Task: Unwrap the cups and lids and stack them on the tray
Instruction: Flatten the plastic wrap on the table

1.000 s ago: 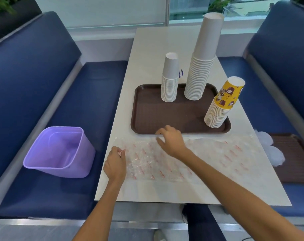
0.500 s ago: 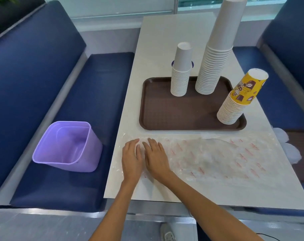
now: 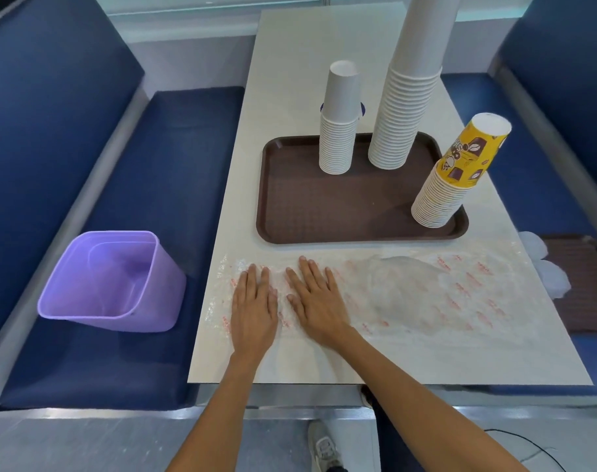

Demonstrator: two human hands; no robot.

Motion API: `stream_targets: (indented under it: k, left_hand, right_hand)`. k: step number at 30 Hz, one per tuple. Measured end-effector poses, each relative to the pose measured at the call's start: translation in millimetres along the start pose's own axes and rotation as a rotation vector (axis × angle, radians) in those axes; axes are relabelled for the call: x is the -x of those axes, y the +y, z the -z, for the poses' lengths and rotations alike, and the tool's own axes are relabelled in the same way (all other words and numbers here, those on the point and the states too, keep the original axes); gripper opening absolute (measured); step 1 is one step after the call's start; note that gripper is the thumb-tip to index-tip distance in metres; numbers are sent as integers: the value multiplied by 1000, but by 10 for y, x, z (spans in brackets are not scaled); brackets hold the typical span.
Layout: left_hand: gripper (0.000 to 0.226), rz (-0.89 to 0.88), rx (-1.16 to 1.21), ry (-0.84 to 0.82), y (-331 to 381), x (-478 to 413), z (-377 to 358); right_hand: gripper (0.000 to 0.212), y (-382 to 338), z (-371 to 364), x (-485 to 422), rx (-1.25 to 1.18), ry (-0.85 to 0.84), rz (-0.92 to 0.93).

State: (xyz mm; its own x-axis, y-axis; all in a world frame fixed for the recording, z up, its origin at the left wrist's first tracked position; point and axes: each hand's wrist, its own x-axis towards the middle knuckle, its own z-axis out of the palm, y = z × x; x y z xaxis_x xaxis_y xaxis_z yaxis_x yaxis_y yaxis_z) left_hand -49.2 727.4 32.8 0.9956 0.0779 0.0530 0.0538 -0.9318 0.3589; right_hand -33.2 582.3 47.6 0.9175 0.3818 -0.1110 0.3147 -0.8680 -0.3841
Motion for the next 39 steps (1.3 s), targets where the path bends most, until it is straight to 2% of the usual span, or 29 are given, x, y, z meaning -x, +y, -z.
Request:
stream_targets:
  k: [7,10,13,20,23,26,29,31,33,35,37,39]
  left_hand:
    - [70,-4,-68,-37,-26,3,-19]
    - [78,-9,-67,-42,-9,-1,1]
    - [82,-12,-74,-50,2,0,19]
    - [65,-9,-30,-37,1,7,27]
    - [53,72,51,9,99,-10,37]
    - [40,156,240,101,478,-57,32]
    - [39,10,462,103,951,-67,-64]
    - [39,-81,496,47,1140,-61,-174]
    - [40,-118,457,3,1200,-76,-295]
    - [40,-146,378,-9,1174,-90,-364]
    - [40,-168,323,-13,1140,-105,-399]
    - [39,-173,273,-31,1123,-104,-412]
  right_hand:
    - [82,405,188,144,-113,23,-85]
    - [75,535,229,194,-85,30,-101]
    - [78,633,240,231,-11,46,-120]
    - [74,859,311,325,97,55,-174]
    - [77,849,278,318,75,65,-161]
    - [81,860,243,311,37,86,-147]
    - [89,855,225,311,-51,131,-139]
    - [86,830,232,324,-118,155,-143]
    - [71,795,287,330,-227,213,-161]
    - [56,757,384,353,-334,340,-173]
    - [49,704,529,403,-426,442,-124]
    - [42,669,659,478,-388,593,-50]
